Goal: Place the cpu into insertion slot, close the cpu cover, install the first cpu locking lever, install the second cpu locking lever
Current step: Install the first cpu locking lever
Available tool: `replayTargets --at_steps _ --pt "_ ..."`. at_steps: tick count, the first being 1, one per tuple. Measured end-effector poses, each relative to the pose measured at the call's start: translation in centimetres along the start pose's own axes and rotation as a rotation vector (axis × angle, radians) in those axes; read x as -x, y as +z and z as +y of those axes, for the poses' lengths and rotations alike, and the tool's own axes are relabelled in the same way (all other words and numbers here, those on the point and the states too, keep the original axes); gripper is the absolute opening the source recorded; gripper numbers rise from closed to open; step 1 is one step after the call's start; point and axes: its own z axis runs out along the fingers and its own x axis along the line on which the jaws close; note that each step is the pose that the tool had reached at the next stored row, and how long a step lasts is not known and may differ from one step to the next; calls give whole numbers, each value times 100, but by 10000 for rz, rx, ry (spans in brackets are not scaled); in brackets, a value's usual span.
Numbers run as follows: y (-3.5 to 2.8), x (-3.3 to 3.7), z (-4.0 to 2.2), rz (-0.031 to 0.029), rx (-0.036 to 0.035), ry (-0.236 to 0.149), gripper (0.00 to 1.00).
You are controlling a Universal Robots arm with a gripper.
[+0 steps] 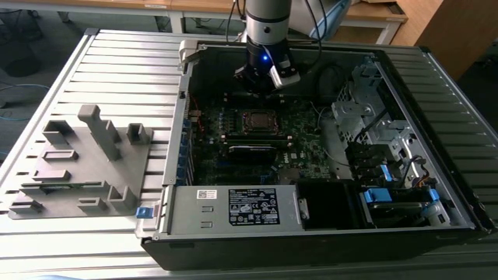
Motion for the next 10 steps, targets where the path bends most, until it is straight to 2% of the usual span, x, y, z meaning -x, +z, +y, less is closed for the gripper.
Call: replayTargets --at_steps 7,9,10 --pt "0 2 -15 3 -2 0 11" --pt "0 4 -16 60 -7 0 11" --pt "1 5 -16 107 -13 2 11"
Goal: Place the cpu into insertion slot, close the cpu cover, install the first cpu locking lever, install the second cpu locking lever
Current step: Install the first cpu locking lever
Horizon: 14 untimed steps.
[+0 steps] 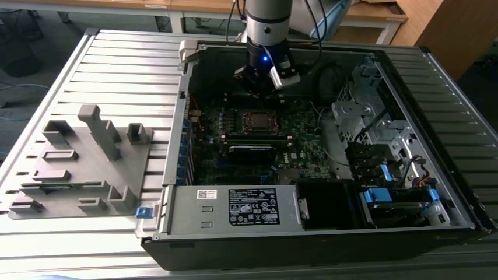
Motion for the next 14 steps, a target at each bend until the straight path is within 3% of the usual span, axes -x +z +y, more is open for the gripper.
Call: replayTargets --at_steps 2,4,9,14 --pt "1 3 0 115 -14 2 11" --pt "0 5 -1 174 -25 4 11" --pt "2 5 -3 173 -20 4 11" --pt "0 11 -47 174 -22 4 11"
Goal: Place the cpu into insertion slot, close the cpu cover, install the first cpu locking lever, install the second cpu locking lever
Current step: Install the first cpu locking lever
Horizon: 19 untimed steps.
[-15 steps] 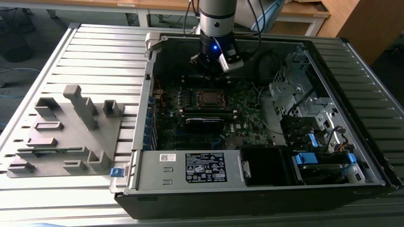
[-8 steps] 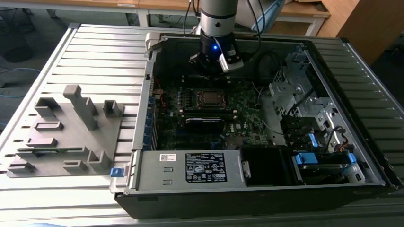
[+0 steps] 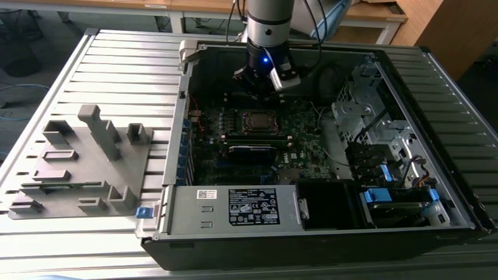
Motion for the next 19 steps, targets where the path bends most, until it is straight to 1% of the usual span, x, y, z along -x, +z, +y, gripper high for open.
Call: replayTargets --at_steps 12,16,19 --pt "-2 25 -199 0 1 0 11" --pt "-1 32 -249 0 0 -1 11" --pt "0 34 -273 0 0 0 11"
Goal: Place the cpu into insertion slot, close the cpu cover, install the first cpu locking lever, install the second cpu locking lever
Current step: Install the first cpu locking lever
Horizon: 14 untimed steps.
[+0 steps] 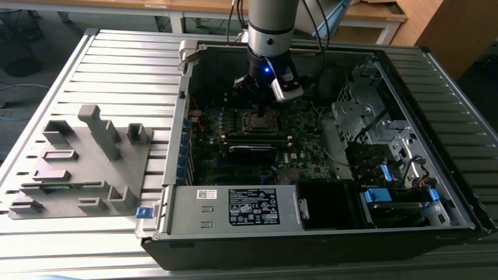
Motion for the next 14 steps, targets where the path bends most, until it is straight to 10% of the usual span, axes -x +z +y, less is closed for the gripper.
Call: replayTargets --at_steps 14 --pt "-52 4 -10 0 -2 0 11"
